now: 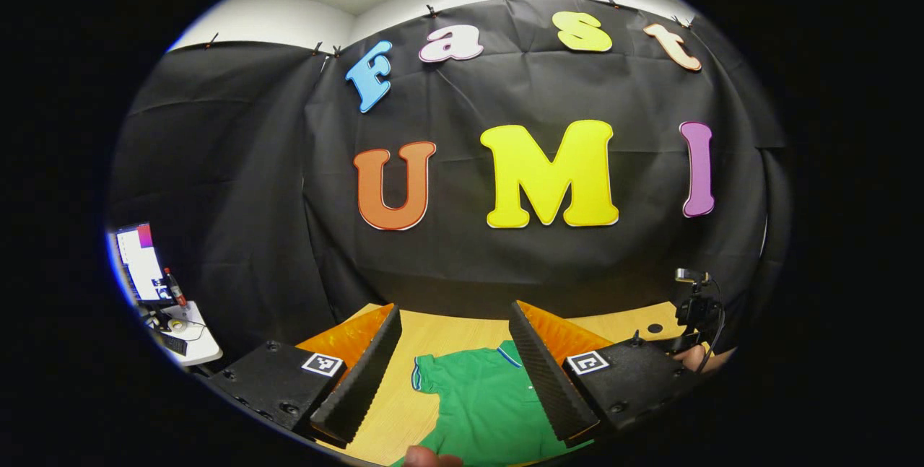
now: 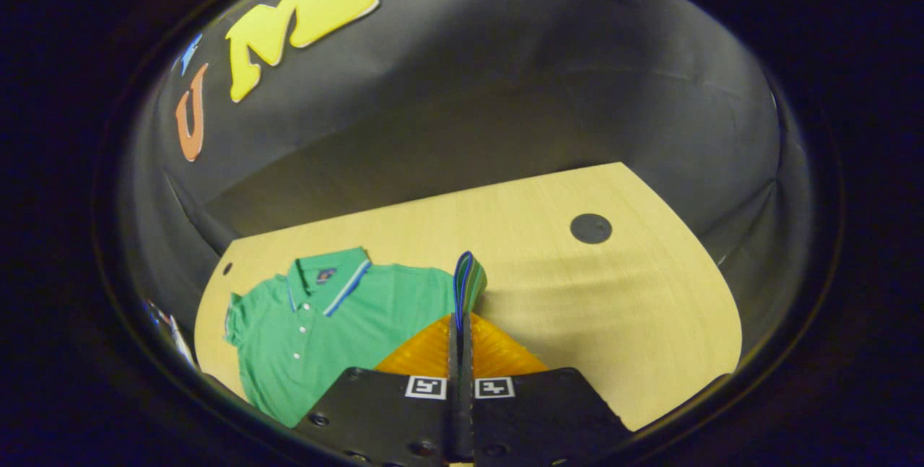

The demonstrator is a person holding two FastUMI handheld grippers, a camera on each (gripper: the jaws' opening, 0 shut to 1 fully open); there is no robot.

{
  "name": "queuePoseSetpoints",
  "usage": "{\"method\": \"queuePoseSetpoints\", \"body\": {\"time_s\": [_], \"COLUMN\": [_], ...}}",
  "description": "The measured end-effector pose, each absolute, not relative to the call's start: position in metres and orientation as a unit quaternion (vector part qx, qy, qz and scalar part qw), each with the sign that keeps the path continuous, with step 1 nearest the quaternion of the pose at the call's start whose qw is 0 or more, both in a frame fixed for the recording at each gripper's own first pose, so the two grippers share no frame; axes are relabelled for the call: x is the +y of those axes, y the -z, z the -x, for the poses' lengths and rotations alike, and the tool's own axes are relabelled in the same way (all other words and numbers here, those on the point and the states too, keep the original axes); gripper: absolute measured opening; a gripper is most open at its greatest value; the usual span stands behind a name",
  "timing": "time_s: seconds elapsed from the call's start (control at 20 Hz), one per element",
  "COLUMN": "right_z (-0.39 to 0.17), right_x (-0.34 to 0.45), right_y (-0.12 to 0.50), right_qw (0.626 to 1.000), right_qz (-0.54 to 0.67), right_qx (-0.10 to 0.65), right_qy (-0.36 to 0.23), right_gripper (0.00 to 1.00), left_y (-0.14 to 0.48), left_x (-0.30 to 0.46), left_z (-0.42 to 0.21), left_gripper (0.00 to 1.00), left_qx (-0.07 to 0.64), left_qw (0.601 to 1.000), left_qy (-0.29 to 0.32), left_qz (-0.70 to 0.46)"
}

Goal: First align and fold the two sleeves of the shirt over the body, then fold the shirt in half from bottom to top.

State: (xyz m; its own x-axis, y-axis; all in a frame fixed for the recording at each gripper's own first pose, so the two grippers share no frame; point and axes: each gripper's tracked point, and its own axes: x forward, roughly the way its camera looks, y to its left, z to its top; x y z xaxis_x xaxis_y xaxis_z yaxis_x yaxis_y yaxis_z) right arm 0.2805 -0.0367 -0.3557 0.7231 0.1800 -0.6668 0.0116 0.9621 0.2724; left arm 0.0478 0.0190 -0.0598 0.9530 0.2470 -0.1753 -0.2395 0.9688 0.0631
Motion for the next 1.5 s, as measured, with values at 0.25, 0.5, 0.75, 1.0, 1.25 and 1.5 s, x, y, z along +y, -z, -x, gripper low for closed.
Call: {"method": "queuePoseSetpoints", "body": {"time_s": [0.25,0.5,0.75,1.0,1.25,1.5], "right_z": [-0.281,-0.276,-0.269,-0.262,-0.224,-0.158], "right_x": [0.050,0.123,0.161,0.151,0.130,0.117], "right_y": [0.341,0.360,0.359,0.311,0.240,0.160], "right_qw": [0.915,0.900,0.897,0.922,0.949,0.968], "right_qz": [-0.115,-0.108,-0.097,-0.096,-0.036,0.009], "right_qx": [0.374,0.402,0.408,0.361,0.296,0.225], "right_qy": [-0.102,-0.128,-0.138,-0.105,-0.105,-0.110], "right_gripper": [0.00,0.00,0.40,0.96,0.96,0.96], "left_y": [0.056,0.056,0.062,0.076,0.126,0.208], "left_x": [0.044,0.082,0.111,0.132,0.133,0.138], "left_z": [-0.033,-0.018,-0.022,-0.035,-0.063,-0.090], "left_gripper": [0.97,0.97,0.97,0.97,0.97,0.98], "left_qx": [0.088,0.090,0.090,0.089,0.128,0.202], "left_qw": [0.985,0.981,0.982,0.988,0.990,0.977], "left_qy": [-0.145,-0.171,-0.163,-0.127,-0.043,-0.002], "left_qz": [-0.026,-0.026,-0.018,-0.001,0.029,0.073]}}
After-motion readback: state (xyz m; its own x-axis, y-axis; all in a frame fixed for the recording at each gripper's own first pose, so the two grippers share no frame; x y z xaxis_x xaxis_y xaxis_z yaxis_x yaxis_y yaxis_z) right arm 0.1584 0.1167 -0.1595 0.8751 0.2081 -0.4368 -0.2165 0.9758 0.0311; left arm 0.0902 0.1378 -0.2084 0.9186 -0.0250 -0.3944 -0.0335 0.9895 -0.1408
